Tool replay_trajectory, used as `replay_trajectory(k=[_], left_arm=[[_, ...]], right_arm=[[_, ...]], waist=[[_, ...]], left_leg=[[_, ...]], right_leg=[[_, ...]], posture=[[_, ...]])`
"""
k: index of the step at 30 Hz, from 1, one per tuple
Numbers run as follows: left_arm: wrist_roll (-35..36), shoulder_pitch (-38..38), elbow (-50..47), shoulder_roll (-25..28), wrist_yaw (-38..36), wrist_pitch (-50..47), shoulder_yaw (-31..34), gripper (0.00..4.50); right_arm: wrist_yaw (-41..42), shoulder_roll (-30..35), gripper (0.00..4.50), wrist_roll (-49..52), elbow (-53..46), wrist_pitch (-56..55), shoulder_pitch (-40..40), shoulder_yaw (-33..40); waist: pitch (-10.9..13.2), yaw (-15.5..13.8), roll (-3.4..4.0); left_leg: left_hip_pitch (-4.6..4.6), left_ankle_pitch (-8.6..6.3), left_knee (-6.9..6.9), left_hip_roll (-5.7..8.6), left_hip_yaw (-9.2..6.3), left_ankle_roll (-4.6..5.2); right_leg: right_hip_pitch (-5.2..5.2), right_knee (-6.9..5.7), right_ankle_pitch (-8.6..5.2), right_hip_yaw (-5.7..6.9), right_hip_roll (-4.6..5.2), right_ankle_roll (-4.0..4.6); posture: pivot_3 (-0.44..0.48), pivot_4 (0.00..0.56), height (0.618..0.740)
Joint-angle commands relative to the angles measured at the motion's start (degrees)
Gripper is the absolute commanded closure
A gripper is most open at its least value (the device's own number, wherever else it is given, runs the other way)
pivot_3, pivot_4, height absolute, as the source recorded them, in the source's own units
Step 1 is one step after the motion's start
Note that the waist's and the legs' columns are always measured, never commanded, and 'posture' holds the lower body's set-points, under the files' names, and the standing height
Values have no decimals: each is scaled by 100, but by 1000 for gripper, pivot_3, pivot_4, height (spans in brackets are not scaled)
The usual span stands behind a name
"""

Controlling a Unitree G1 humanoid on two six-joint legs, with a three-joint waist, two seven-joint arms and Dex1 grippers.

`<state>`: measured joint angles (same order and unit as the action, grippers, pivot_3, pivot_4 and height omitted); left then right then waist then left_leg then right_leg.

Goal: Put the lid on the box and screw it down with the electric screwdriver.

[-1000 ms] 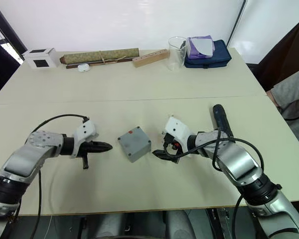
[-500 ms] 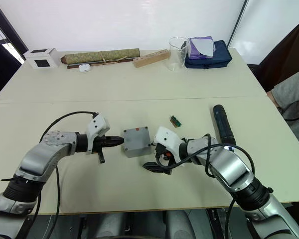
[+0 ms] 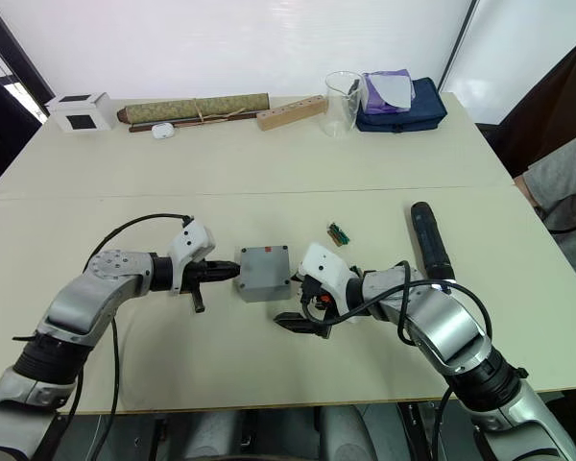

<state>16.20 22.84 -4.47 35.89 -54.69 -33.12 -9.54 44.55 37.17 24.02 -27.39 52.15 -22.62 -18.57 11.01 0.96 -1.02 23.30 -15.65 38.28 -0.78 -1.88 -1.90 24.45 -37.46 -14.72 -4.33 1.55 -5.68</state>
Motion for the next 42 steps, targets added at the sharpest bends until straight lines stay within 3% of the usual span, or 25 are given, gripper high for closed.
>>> replay_trajectory(k=[1, 4, 7, 12, 17, 25, 39, 42], left_arm=[[135, 126, 35, 102, -25, 115, 390, 4500], [333, 240, 19, 168, -104, -1, 635, 4500], [1025, 663, -269, 177, -275, -552, 1048, 4500], [1316, 625, -729, 192, -365, -834, 912, 4500], [1405, 712, -961, 104, -226, -982, 823, 4500], [1380, 584, -1080, 205, -203, -1053, 778, 4500], [1295, 562, -1020, 246, -191, -939, 631, 4500], [1278, 576, -989, 229, -187, -917, 609, 4500]], right_arm=[[137, 78, 51, 374, -40, 24, -103, 742], [271, 214, 51, 653, 72, 28, -81, 1356], [87, 317, 51, 512, 816, -249, -233, 1978], [-762, -266, 51, -466, 2062, -1444, -421, 1730], [-913, -586, 51, -889, 2834, -2167, -510, 1606], [-837, -877, 2775, -922, 3177, -2449, -585, 1640], [-764, -988, 2775, -935, 3232, -2458, -621, 1694], [-773, -1012, 3469, -967, 3281, -2514, -630, 1679]], waist=[[0, 0, 0], [0, 0, 0], [4, -26, -7], [-7, 43, -1], [-3, 128, 3], [-4, 158, 3], [-4, 153, 3], [-4, 154, 3]], left_leg=[[0, 0, 0, 0, 1, 0], [0, 0, 0, -1, 0, 0], [0, 0, 0, 0, -1, 0], [-9, 2, -1, 3, 7, -3], [-5, 3, -11, -2, 4, -5], [-6, 4, -10, 1, 4, -6], [-6, 4, -9, 3, 4, -7], [-6, 4, -9, 3, 4, -7]], right_leg=[[0, 0, 0, 0, 0, 0], [0, -1, 0, 0, 0, 0], [-1, -1, 0, 1, 0, 0], [-7, 0, 1, -2, 5, -1], [4, -9, 1, -6, -4, 1], [3, -9, 2, -7, -1, 1], [2, -9, 2, -7, 1, 1], [2, -9, 2, -7, 1, 1]], posture=[[0, 150, 740], [0, 150, 740], [0, 150, 740], [0, 150, 740], [0, 150, 740], [0, 150, 740], [0, 150, 740], [0, 150, 740]])
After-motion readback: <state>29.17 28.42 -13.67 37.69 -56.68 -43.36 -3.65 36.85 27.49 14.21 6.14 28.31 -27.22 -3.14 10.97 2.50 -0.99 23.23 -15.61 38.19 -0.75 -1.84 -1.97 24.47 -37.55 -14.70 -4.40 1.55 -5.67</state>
